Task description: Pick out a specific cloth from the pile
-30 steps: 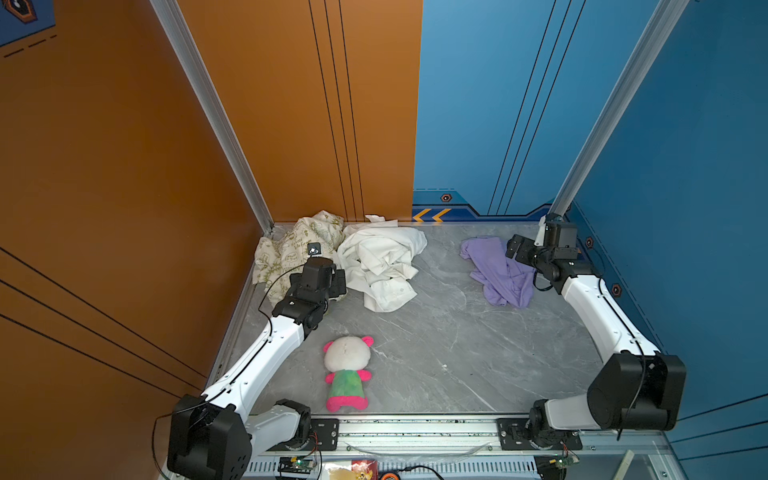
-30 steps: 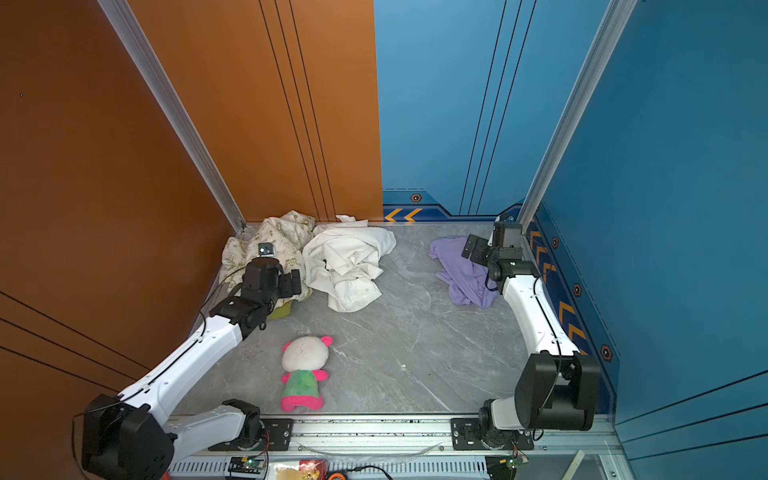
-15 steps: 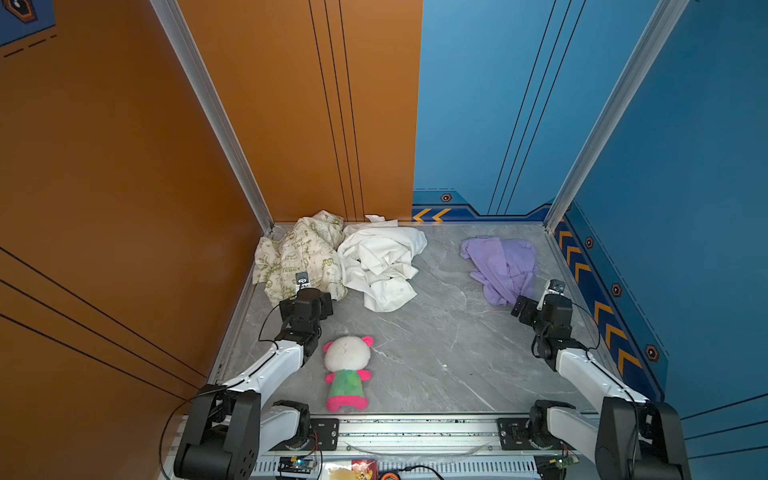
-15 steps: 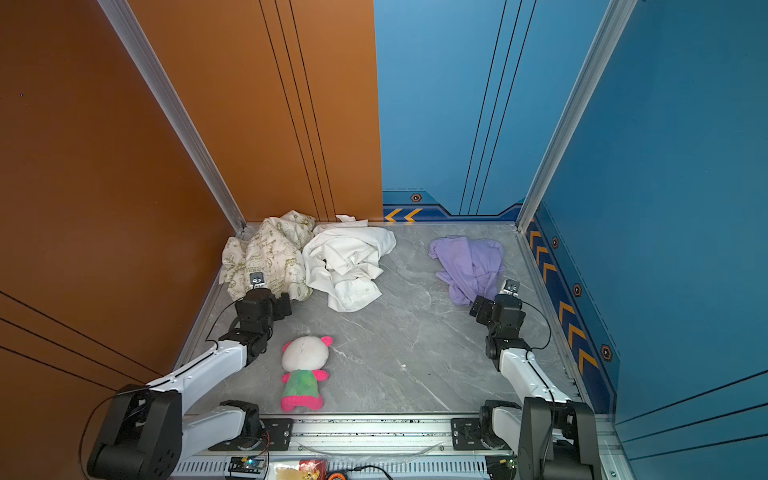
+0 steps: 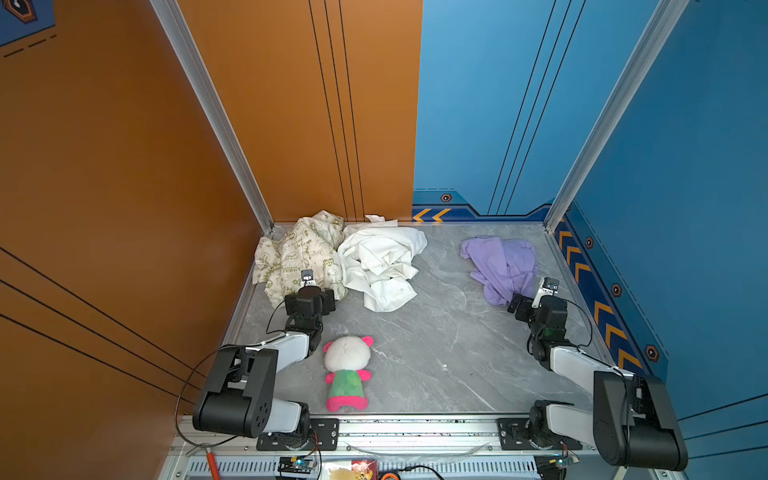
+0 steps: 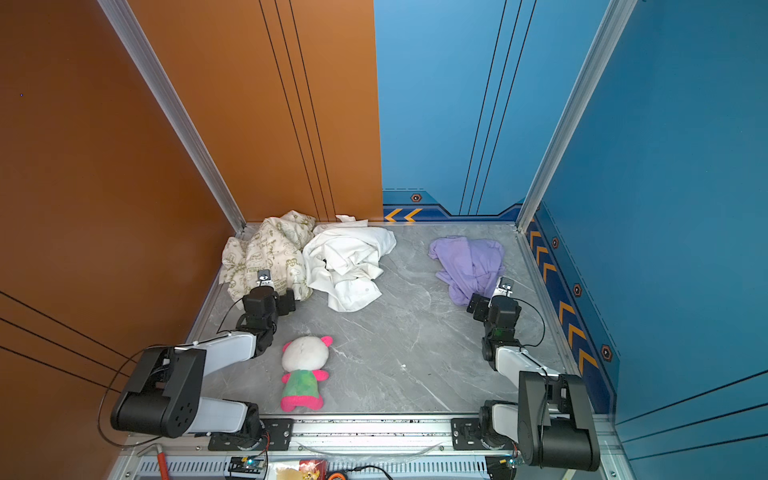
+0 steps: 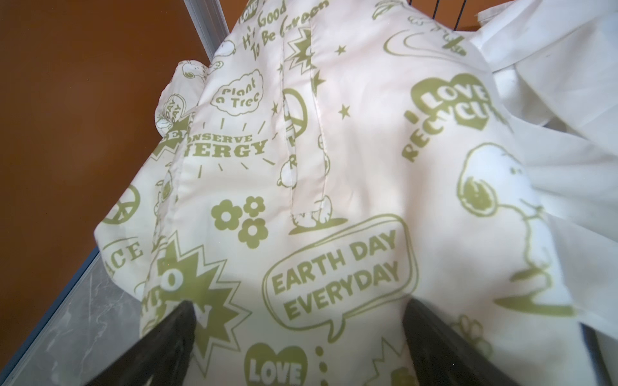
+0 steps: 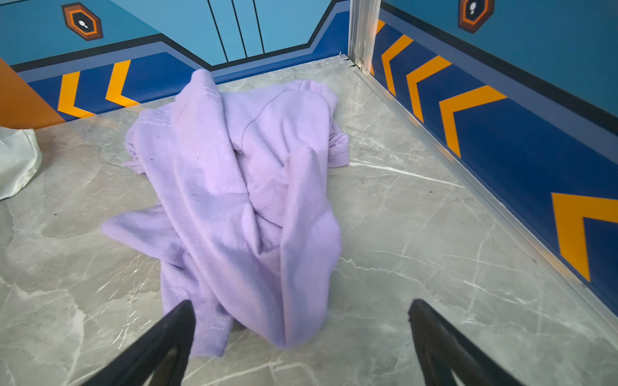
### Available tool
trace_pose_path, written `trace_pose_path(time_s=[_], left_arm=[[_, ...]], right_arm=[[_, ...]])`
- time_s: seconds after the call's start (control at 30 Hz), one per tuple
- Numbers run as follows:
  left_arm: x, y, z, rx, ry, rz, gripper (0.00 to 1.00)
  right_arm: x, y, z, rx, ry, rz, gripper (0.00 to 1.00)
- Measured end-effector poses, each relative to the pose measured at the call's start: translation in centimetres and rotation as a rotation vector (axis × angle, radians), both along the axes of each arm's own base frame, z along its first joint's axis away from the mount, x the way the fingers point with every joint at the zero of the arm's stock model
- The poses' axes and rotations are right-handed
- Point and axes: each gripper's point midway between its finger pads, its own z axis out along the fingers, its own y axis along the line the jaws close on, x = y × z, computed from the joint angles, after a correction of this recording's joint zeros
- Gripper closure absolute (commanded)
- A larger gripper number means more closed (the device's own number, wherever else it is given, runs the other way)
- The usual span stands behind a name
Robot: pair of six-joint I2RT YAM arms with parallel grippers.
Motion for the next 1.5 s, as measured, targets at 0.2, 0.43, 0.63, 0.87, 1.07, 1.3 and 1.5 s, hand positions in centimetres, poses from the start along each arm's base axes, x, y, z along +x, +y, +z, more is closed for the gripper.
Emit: trace_pose_path(time_s=[0.2, 0.43, 0.63, 0.87, 1.07, 1.3, 1.5], left_arm=[[0.9, 0.5, 0.0, -0.013, -0.027, -0.026, 0.02], [1.6, 0.5, -1.1, -0.033, -0.027, -0.045, 0.02], [2.0, -0.1, -0.4, -0.050, -0.080, -0.098, 0.02], [1.8, -0.5, -1.1, -0.049, -0.080, -0.128, 0.02], [1.9, -0.5, -0.8, -0.048, -0.093, -0.128, 0.02], [1.9, -0.6, -0.8, -0.048, -0.097, -0.129, 0.02], [2.0, -0.6, -0.6, -0.048, -0.103, -0.129, 0.02]], right_arm=[[2.0, 0.2, -0.4, -0.005, 0.000, 0.016, 0.00], [4.0, 2.1, -0.7, -0.019, -0.018, 0.093, 0.00], [4.1, 3.3, -1.2, -0.046, -0.041, 0.134, 0.00], [4.0, 3.3, -1.2, -0.059, -0.057, 0.139, 0.00], [4.1, 3.5, -0.8, -0.067, -0.072, 0.147, 0.00], [4.2, 3.7, -0.7, -0.071, -0.077, 0.152, 0.00], [4.2, 3.7, -0.7, -0.071, -0.077, 0.152, 0.00]])
